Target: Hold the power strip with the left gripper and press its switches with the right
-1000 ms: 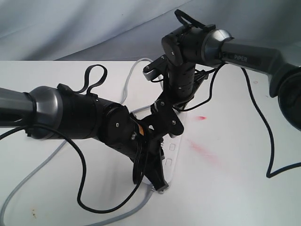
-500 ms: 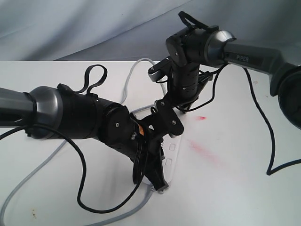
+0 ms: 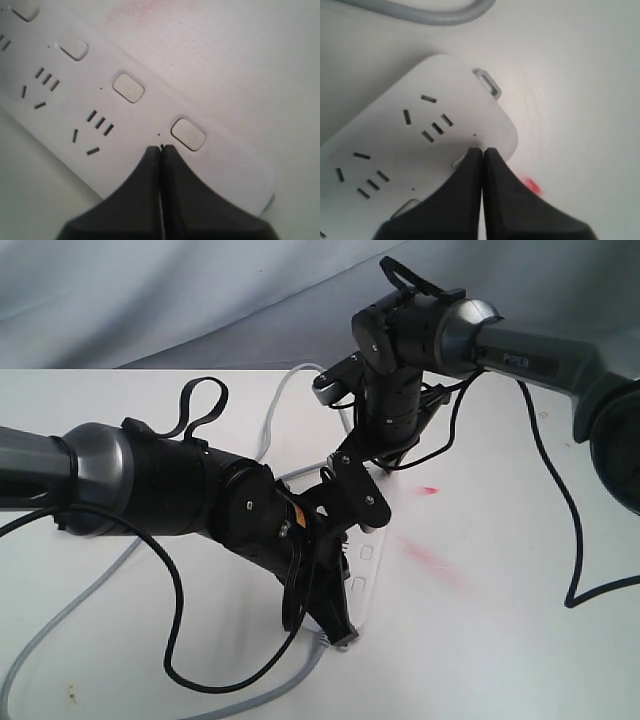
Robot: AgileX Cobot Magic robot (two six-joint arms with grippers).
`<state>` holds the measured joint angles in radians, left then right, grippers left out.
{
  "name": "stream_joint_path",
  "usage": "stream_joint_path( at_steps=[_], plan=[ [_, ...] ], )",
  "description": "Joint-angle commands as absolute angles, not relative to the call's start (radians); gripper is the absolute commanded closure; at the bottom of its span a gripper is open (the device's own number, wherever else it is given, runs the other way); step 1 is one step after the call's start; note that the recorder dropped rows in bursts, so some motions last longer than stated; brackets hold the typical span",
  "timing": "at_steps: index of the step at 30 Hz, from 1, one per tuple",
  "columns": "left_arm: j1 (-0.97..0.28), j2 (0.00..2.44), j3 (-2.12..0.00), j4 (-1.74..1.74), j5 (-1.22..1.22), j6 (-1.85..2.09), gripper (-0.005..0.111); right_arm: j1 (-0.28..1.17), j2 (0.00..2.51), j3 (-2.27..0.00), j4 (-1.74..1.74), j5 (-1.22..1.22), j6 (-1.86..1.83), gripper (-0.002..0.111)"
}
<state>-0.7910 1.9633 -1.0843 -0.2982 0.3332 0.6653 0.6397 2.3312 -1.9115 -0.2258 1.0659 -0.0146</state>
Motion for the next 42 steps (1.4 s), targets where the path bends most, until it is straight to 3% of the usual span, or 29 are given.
stream_joint_path(
  at_steps=[1,42],
  plan=[
    [-0.790,1.980,-1.075,-0.294,0.370,0.658,0.107,0.636,2.331,-1.932,-0.218,1.082,-0.014,0.108],
    [-0.790,1.980,-1.075,-0.294,0.371,0.658,0.107,0.638,2.415,-1.932,-0.173,1.092,-0.021,0.108]
  ],
)
